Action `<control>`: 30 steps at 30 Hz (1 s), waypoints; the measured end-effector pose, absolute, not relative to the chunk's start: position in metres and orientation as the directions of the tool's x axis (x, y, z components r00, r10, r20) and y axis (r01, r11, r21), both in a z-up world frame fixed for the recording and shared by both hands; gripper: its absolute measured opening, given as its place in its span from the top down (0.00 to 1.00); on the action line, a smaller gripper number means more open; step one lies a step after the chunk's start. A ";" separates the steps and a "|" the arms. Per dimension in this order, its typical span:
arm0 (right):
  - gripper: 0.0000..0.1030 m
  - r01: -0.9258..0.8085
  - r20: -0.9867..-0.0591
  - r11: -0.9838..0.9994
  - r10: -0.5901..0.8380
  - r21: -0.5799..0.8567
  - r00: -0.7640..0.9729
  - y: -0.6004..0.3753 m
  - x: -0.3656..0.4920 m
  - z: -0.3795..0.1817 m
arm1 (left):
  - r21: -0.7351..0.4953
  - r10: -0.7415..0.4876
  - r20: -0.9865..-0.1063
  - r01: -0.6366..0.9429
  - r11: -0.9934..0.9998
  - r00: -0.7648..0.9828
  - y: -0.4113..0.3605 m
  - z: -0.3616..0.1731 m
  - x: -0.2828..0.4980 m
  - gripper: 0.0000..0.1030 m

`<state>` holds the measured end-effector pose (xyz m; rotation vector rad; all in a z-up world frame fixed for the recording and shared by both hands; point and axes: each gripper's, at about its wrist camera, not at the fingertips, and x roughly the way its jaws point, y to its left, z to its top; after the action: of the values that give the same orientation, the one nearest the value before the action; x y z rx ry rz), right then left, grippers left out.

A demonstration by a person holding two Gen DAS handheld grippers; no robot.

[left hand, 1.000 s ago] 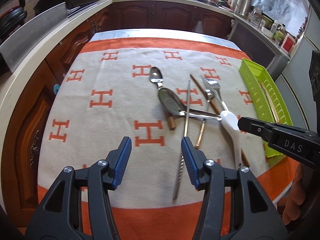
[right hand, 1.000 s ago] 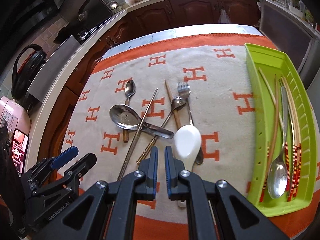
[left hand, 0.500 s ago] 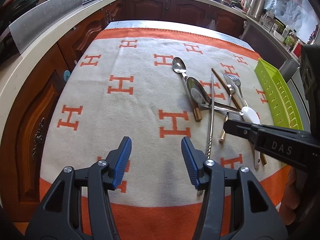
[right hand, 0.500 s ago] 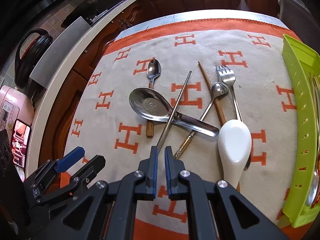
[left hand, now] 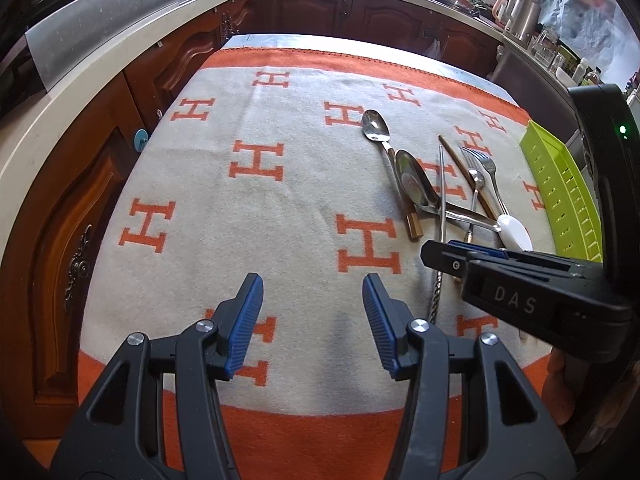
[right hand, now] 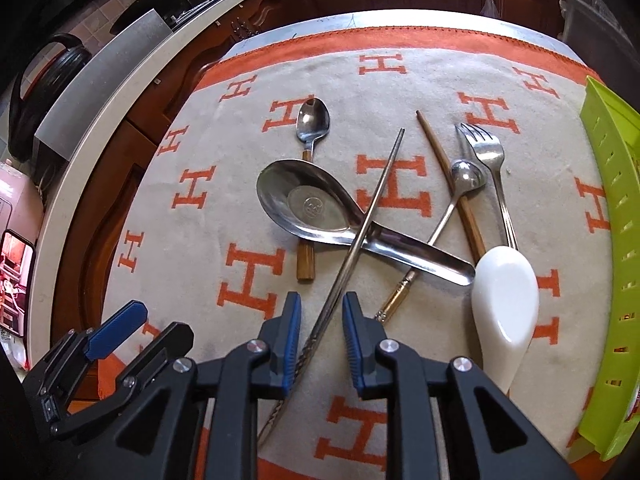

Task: Organize utensils
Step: 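Close the right gripper on a steel chopstick lying across the spoons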

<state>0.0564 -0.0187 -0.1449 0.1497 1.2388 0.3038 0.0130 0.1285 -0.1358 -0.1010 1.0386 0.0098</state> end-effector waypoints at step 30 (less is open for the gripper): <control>0.95 -0.050 -0.863 0.930 0.356 0.363 0.358 -0.066 0.042 -0.129 | -0.063 -0.024 -0.861 -0.061 0.996 0.508 0.122 -0.130 0.007 0.53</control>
<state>0.0425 -0.0660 -0.1289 0.2956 1.1800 0.2667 0.0073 0.1223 -0.1298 -0.0888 1.0384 0.0223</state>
